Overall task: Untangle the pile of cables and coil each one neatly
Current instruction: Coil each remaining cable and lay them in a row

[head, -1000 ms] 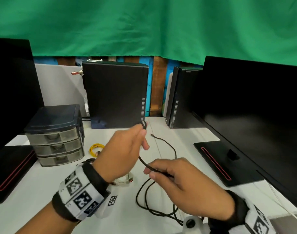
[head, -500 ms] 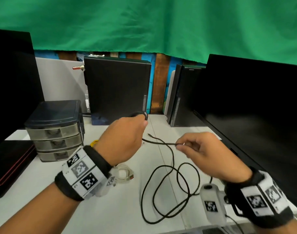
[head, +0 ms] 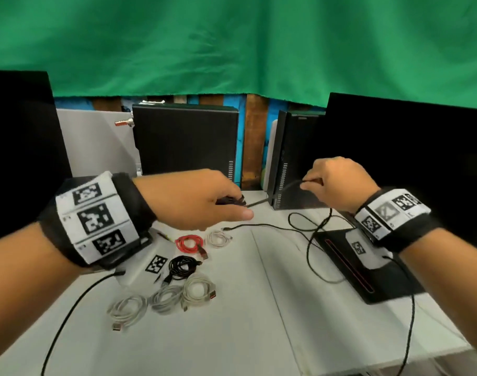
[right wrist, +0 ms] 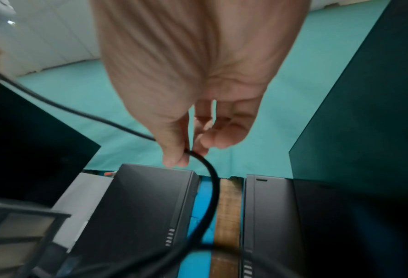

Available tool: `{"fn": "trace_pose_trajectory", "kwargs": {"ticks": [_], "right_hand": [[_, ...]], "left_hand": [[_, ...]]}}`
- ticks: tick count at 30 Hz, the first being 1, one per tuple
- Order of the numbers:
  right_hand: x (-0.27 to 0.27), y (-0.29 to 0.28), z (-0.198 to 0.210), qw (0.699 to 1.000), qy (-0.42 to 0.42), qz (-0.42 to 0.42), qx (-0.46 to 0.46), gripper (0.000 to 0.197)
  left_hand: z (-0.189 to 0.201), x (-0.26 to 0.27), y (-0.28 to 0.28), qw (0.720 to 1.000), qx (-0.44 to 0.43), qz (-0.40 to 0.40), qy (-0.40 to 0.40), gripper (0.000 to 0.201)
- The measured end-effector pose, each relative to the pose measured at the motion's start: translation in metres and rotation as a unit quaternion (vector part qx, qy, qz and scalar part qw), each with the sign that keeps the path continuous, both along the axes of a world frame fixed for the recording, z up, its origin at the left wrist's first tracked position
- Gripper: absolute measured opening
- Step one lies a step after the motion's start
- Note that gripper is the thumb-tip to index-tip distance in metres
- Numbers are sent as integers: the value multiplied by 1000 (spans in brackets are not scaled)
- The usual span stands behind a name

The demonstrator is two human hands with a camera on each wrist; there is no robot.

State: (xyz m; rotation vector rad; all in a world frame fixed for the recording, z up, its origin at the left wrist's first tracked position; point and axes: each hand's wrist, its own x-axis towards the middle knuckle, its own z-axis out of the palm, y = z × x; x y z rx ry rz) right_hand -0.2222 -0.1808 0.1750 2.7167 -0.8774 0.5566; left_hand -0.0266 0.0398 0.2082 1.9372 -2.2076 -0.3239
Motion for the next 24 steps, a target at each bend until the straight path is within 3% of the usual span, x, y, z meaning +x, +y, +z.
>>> {"fn": "trace_pose_trajectory", "kwargs": {"ticks": [2, 4, 9, 11, 14, 21, 24], "right_hand": [[2, -8, 12, 999, -32, -6, -6, 25], [5, -15, 21, 998, -63, -9, 6, 25], [12, -36, 45, 988, -123, -51, 79, 22], [13, -43, 59, 982, -142, -66, 101, 22], [15, -47, 88, 981, -145, -96, 89, 18], [11, -46, 179, 956, -262, -131, 1, 18], [11, -45, 206, 953, -268, -140, -34, 15]], "left_hand": [[15, -2, 2, 998, -8, -8, 61, 30], [31, 1, -1, 987, -76, 6, 144, 30], [70, 16, -6, 908, -264, 47, 321, 32], [79, 18, -5, 896, -296, 57, 327, 32], [80, 16, -3, 905, -309, 68, 285, 33], [63, 16, 5, 927, -263, 62, 260, 35], [48, 27, 5, 923, -251, 95, 277, 37]]}}
